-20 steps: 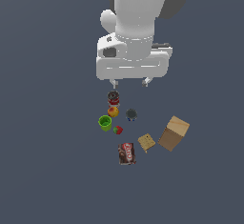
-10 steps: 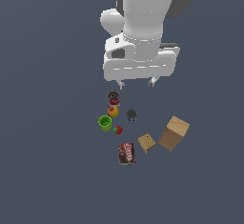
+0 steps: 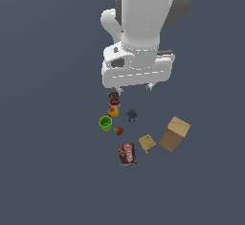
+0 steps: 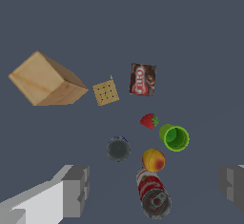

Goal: Pick up a designated object from a clutter of objects.

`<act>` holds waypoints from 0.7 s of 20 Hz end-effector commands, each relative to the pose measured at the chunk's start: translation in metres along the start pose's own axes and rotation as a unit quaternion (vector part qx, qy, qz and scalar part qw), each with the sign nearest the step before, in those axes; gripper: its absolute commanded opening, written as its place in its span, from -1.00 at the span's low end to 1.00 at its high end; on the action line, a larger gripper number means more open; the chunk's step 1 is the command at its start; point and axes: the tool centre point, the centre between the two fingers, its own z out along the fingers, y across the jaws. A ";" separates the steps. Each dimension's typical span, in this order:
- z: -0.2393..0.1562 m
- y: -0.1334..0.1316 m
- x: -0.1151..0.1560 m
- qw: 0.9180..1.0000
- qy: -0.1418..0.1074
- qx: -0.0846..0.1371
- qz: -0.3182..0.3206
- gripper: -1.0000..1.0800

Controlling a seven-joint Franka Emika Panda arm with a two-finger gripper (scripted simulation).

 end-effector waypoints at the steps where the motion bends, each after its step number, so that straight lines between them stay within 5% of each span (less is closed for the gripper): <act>1: 0.009 0.004 0.002 1.000 -0.001 -0.003 -0.017 0.92; 14: 0.081 0.031 0.009 0.986 -0.011 -0.015 -0.168 0.92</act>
